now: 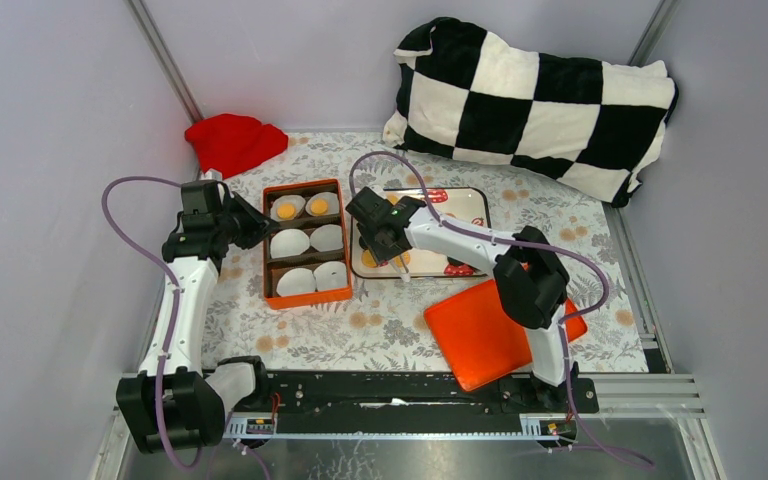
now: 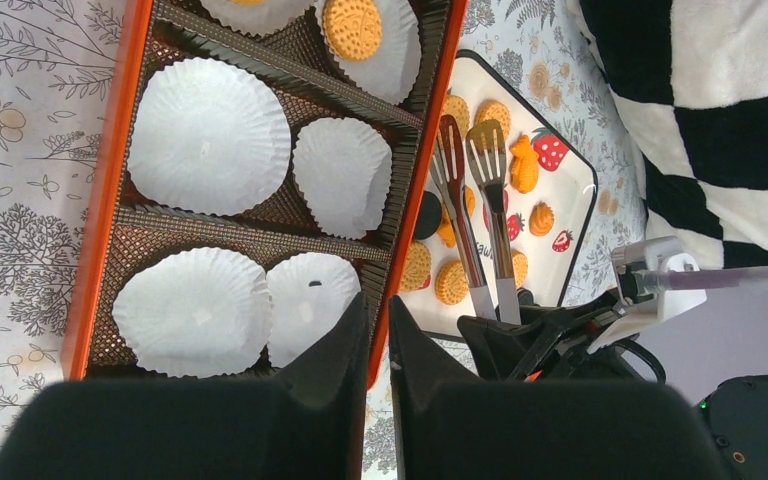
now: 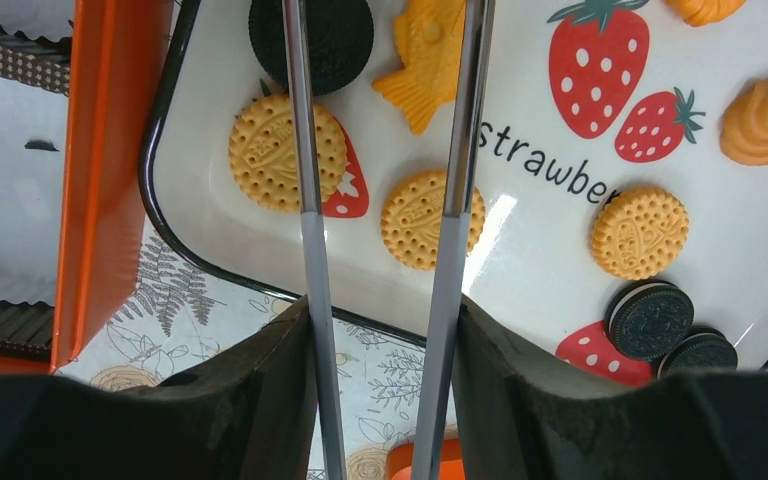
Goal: Pack the cookies
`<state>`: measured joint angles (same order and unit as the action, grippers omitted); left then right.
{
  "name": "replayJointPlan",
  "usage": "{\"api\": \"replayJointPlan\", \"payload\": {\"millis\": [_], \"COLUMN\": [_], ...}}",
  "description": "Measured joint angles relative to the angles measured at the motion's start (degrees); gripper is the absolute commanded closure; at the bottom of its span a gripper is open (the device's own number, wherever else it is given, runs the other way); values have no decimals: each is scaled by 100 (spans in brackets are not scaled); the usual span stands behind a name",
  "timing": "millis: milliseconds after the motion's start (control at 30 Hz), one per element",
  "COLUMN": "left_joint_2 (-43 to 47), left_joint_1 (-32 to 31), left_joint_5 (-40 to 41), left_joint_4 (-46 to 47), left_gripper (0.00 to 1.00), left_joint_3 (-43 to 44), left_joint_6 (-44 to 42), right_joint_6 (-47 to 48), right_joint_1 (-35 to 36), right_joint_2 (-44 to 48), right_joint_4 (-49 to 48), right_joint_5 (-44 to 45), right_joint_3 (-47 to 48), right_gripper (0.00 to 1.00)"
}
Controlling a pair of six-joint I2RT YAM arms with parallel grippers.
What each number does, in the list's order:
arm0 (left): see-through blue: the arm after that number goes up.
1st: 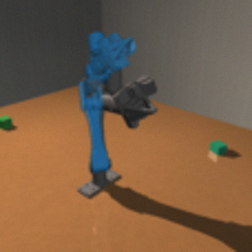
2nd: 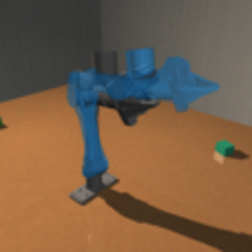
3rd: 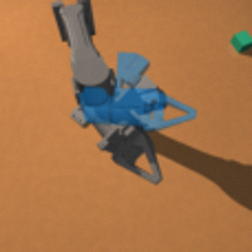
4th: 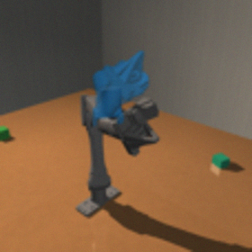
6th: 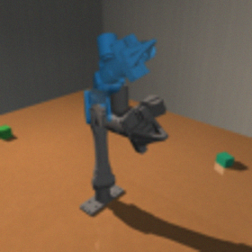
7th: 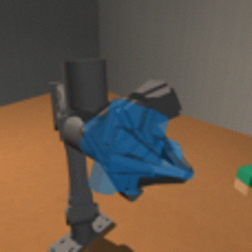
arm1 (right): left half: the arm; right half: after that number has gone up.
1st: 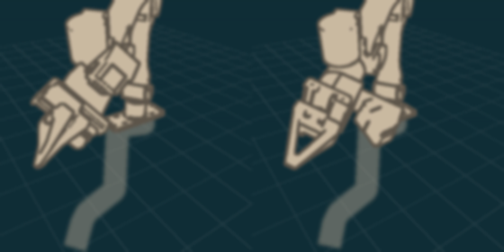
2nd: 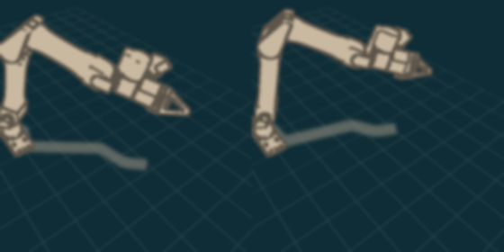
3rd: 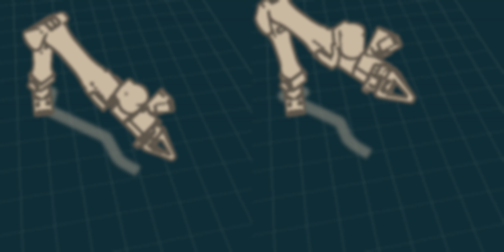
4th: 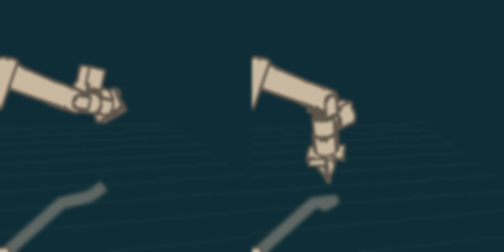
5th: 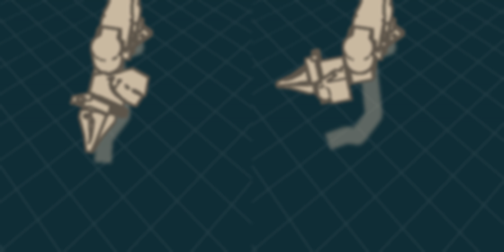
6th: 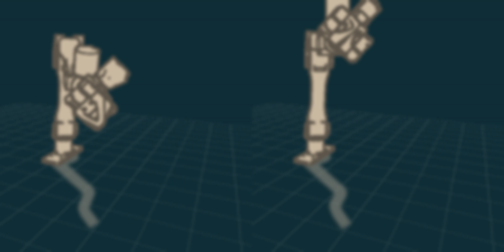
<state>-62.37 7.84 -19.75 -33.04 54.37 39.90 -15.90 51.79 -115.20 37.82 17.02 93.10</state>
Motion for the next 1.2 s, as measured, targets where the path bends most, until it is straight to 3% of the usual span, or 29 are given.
{"api": "replayJointPlan", "payload": {"millis": [67, 300, 433, 1200], "left_joint_2": [0, 0, 0, -66], "left_joint_1": [-2, -2, 0, 0], "left_joint_5": [-2, -107, -188, -249], "left_joint_4": [0, 4, 7, 4], "left_gripper": [84, 85, 85, 86], "left_joint_3": [0, -24, -39, -9], "left_joint_6": [0, -2, 0, -2], "right_joint_6": [-2, -4, -2, 492], "right_joint_1": [0, -11, -17, 46], "right_joint_2": [-83, -186, -190, -122], "right_joint_4": [127, 367, 424, 393], "right_joint_5": [13, 26, 28, -17], "right_joint_3": [146, 289, 374, 1401], "right_gripper": [53, 87, 100, 100]}}
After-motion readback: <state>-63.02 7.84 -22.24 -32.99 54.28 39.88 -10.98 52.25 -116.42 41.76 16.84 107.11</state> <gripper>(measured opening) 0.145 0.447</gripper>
